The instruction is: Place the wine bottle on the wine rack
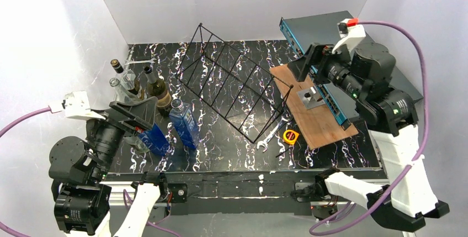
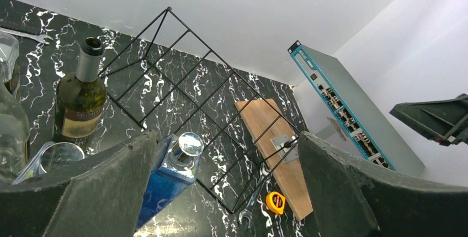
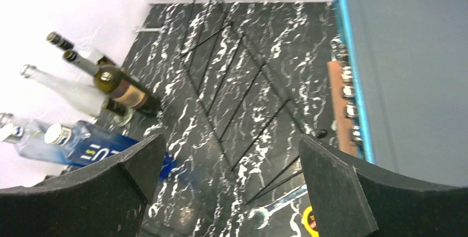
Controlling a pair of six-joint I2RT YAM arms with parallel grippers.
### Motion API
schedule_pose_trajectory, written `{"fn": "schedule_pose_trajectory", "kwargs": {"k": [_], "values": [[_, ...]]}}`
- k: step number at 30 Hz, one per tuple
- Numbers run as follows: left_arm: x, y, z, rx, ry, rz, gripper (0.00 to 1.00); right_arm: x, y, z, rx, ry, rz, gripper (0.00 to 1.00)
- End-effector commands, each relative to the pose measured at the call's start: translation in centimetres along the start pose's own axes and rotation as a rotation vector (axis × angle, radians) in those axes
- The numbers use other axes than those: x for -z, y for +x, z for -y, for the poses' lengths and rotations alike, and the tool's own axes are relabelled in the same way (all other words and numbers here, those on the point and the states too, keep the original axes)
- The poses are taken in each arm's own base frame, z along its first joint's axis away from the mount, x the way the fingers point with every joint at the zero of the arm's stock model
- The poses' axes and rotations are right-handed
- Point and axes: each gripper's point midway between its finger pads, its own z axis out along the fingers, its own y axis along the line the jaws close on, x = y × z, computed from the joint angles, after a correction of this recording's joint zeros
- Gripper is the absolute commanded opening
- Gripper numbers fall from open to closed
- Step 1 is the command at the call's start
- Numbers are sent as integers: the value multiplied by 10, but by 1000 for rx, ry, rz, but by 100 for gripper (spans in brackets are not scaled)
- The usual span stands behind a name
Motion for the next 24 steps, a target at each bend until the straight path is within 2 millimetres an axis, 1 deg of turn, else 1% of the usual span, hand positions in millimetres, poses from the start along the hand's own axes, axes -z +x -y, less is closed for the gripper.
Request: {"fn": "schedule_pose_trajectory", "kwargs": {"k": [1,4,6,12,15,19,24], "values": [[-5,3,-2,3,-9,-21,99,-7,-13,-37,-40,-183,15,100],[-6,5,-3,4,-13,-30,99,-16,-11,-49,-63,-245,-9,100],[-7,8,-4,8,-11,-38,99,-24,-6,-52,-90,-256,-35,100],[-9,11,-5,13,-14,-48,99,-36,10,-58,-109,-257,-78,100],[-9,12,-5,22,-15,-52,99,-43,23,-66,-101,-270,-111,100],[-8,13,-4,30,-10,-53,99,-53,47,-93,-56,-315,-166,100],[-6,13,-4,29,-11,-46,99,-68,82,-138,63,-328,-212,100]]}}
